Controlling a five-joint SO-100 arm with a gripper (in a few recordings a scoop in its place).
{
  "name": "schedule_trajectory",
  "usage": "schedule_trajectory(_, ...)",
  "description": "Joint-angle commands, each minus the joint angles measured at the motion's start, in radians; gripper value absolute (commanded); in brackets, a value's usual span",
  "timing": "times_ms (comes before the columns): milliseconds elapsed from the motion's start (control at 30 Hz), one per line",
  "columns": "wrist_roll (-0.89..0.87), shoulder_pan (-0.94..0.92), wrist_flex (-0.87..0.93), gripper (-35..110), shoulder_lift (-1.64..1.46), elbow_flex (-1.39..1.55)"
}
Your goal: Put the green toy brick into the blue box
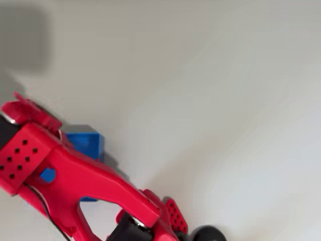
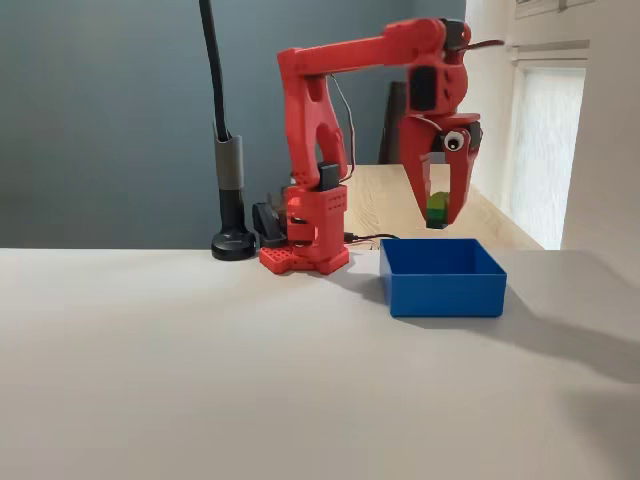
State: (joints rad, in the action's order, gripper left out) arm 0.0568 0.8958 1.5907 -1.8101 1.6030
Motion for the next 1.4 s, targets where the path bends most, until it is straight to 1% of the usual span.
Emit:
schedule_trajectory(0, -0.041, 0.067, 0.028, 0, -0.077, -0.005)
schedule_trajectory(167, -0.074, 0.081, 0.026, 0, -0.074, 0.012)
schedule_trajectory(400, -0.066, 0.083, 0.012, 0, -0.071, 0.037)
schedule_trajectory(800, 0.075, 0.08, -0.245, 0, -0.071, 0.256)
schedule_trajectory(967, 0.107, 0.083, -0.31, 0, -0.069, 0.299)
schedule_trajectory(1100, 0.129, 0.083, -0.322, 0, -0.069, 0.313)
schedule_trajectory(1133, 0.13, 0.083, -0.322, 3, -0.069, 0.313)
schedule_trajectory(1233, 0.138, 0.083, -0.322, 17, -0.069, 0.314)
schedule_trajectory(1300, 0.14, 0.083, -0.321, 22, -0.069, 0.313)
schedule_trajectory(1367, 0.14, 0.081, -0.318, 24, -0.069, 0.311)
